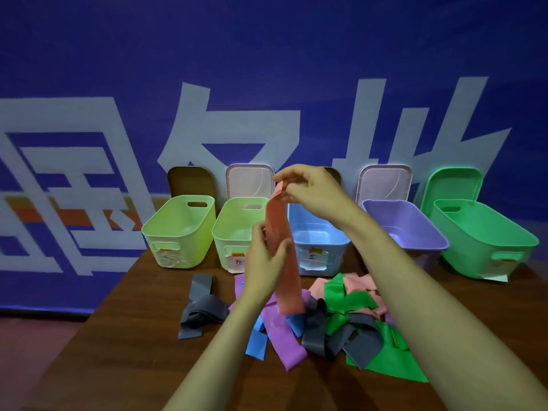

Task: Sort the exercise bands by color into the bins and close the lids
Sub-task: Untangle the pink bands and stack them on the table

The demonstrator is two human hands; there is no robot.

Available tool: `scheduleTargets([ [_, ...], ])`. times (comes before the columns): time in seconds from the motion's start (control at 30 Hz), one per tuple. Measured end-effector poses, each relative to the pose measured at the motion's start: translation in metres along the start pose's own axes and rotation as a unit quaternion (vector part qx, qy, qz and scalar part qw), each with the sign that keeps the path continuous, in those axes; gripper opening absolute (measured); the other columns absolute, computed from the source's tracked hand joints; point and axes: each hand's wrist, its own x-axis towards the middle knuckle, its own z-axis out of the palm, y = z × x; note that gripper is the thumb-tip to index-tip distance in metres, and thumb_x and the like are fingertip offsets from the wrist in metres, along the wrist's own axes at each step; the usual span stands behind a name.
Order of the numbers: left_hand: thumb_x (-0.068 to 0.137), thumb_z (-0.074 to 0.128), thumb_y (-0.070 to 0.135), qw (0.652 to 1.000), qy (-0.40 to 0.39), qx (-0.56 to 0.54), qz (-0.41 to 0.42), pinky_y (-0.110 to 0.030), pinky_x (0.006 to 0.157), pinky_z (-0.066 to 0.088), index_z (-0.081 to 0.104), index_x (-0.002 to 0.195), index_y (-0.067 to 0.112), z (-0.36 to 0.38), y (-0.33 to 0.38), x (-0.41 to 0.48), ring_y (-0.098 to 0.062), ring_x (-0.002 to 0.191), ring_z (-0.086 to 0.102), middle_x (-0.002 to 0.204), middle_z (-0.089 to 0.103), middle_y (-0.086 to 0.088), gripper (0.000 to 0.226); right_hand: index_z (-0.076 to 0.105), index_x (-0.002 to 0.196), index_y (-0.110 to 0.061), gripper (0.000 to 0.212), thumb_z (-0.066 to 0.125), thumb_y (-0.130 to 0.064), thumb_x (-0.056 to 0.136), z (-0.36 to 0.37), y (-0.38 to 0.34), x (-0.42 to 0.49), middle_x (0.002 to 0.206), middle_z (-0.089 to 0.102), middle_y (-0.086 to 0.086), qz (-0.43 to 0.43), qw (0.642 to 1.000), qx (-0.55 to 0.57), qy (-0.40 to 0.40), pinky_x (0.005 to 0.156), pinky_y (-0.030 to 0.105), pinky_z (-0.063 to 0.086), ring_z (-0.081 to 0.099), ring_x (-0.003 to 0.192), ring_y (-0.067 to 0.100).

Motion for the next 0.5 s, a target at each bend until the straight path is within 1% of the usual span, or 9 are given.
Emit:
scheduleTargets([
  [0.03,0.088,0.062,0.020,0.999,-0.007,0.000,-0.031,-0.037,0.077,0.053,0.048,0.108,0.020,-0.002,-0.007,0.000,-0.016,0.088,0.062,0.097,0.064,0.000,0.024,0.067,0.093,-0.023,0.025,0.053,-0.004,0.084,0.001,0.001,-0.001,0.089,0.068,0.001,-0.015,0.999,-0.035,0.010,0.089,0.037,0.054,0.069,0.087,0.022],
  [0.07,0.090,0.059,0.016,0.998,-0.019,-0.001,-0.055,-0.039,0.078,0.053,0.050,0.106,0.018,-0.005,-0.014,-0.001,-0.018,0.086,0.062,0.096,0.065,-0.004,0.019,0.067,0.091,-0.024,0.021,0.058,-0.007,0.083,0.003,0.002,0.000,0.088,0.069,0.000,-0.025,0.997,-0.067,0.021,0.088,0.037,0.054,0.068,0.086,0.021],
  [0.13,0.091,0.058,0.016,0.995,-0.061,0.016,-0.081,-0.037,0.077,0.051,0.056,0.100,0.011,-0.011,-0.031,-0.008,-0.016,0.080,0.061,0.092,0.066,-0.011,0.011,0.068,0.087,-0.022,0.011,0.063,-0.013,0.084,0.009,0.008,0.002,0.087,0.070,0.001,-0.034,0.995,-0.083,0.045,0.085,0.039,0.054,0.067,0.083,0.020],
  [0.2,0.091,0.059,0.020,0.989,-0.102,0.013,-0.106,-0.037,0.078,0.052,0.061,0.098,0.010,-0.019,-0.043,-0.020,-0.018,0.083,0.063,0.092,0.069,-0.011,0.012,0.069,0.085,-0.017,0.004,0.065,-0.016,0.084,0.017,0.017,0.007,0.081,0.068,0.001,-0.037,0.993,-0.086,0.070,0.081,0.040,0.054,0.065,0.079,0.020],
  [0.23,0.091,0.059,0.021,0.987,-0.107,-0.007,-0.123,-0.038,0.078,0.053,0.063,0.098,0.010,-0.024,-0.050,-0.025,-0.019,0.085,0.064,0.092,0.070,-0.008,0.013,0.069,0.085,-0.016,0.005,0.065,-0.017,0.084,0.021,0.023,0.009,0.080,0.066,0.001,-0.040,0.990,-0.112,0.079,0.079,0.037,0.053,0.063,0.077,0.018],
  [0.3,0.091,0.059,0.021,0.984,-0.094,-0.032,-0.148,-0.032,0.073,0.052,0.065,0.095,0.008,-0.037,-0.061,-0.032,-0.017,0.082,0.063,0.089,0.070,-0.005,0.014,0.070,0.088,-0.016,0.008,0.064,-0.021,0.085,0.030,0.038,0.014,0.083,0.058,0.001,-0.030,0.980,-0.173,0.092,0.074,0.031,0.048,0.055,0.074,0.015],
  [0.37,0.092,0.058,0.020,0.982,-0.081,-0.030,-0.169,-0.020,0.065,0.050,0.064,0.090,0.011,-0.049,-0.072,-0.040,-0.012,0.077,0.062,0.083,0.068,0.000,0.011,0.069,0.092,-0.015,0.011,0.062,-0.021,0.086,0.043,0.057,0.015,0.091,0.050,0.004,-0.001,0.977,-0.194,0.093,0.078,0.029,0.044,0.053,0.083,0.018],
  [0.43,0.093,0.056,0.024,0.981,-0.066,-0.002,-0.182,-0.023,0.067,0.048,0.062,0.090,0.014,-0.060,-0.083,-0.046,-0.012,0.080,0.062,0.084,0.068,0.000,0.012,0.066,0.095,-0.011,0.013,0.058,-0.020,0.088,0.060,0.075,0.014,0.100,0.051,0.010,0.022,0.976,-0.204,0.066,0.082,0.028,0.039,0.052,0.095,0.024],
  [0.5,0.094,0.053,0.025,0.980,-0.053,0.047,-0.188,-0.022,0.066,0.043,0.059,0.090,0.013,-0.071,-0.091,-0.048,-0.013,0.081,0.058,0.084,0.063,-0.001,0.014,0.060,0.098,-0.007,0.014,0.053,-0.017,0.091,0.080,0.087,0.011,0.100,0.055,0.014,0.042,0.979,-0.198,0.022,0.077,0.029,0.036,0.051,0.096,0.026],
])
